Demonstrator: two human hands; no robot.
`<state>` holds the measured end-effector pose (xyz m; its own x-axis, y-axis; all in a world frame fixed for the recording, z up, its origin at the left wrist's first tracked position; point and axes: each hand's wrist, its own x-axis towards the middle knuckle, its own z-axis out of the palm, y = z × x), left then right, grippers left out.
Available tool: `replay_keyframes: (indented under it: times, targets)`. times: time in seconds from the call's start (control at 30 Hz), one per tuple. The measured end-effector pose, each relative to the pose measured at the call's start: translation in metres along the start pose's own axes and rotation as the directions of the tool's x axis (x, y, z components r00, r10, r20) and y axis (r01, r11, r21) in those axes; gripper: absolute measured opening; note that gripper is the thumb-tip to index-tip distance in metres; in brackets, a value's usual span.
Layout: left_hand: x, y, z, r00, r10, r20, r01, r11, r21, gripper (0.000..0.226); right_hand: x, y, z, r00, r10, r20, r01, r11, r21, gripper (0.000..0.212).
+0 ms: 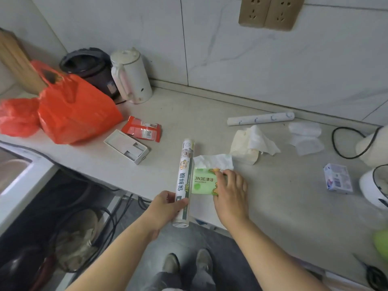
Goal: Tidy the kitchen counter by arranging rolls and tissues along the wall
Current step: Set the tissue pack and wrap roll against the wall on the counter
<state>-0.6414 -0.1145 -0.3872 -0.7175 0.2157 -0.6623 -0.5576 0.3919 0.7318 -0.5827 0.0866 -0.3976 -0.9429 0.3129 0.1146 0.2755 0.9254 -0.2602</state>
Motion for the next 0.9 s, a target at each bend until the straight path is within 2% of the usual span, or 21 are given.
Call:
replay_keyframes:
  times: [0.13,0.3,0.43,0.6,0.9]
  targets:
    - [0.029,0.003,-0.005,1.000,-0.013,-0.025,0.015,0.998,0.064,0.031,0.019,-0.005,0.019,1.000,0.010,0.025,-0.010,1.000,-0.006,0.071]
    - [0.059,0.000,-0.022,1.000,-0.029,0.006,0.027,0.987,0.158,0.031,0.015,-0.015,0.037,0.989,0.034,0.146,-0.033,0.999,-0.008,0.074]
    - [0.079,-0.005,-0.033,0.996,-0.047,0.070,0.028,0.968,0.248,0.032,0.010,-0.022,0.040,0.988,0.063,0.143,-0.061,0.998,-0.020,0.074]
    - [0.100,-0.004,-0.037,0.995,-0.027,0.100,-0.003,0.958,0.286,0.036,0.011,-0.028,0.037,0.985,0.069,0.159,-0.061,0.997,-0.054,0.069]
    - [0.122,0.005,-0.047,0.989,0.009,0.144,-0.063,0.927,0.369,0.037,0.024,-0.053,0.032,0.976,0.175,0.130,-0.163,0.982,-0.095,0.065]
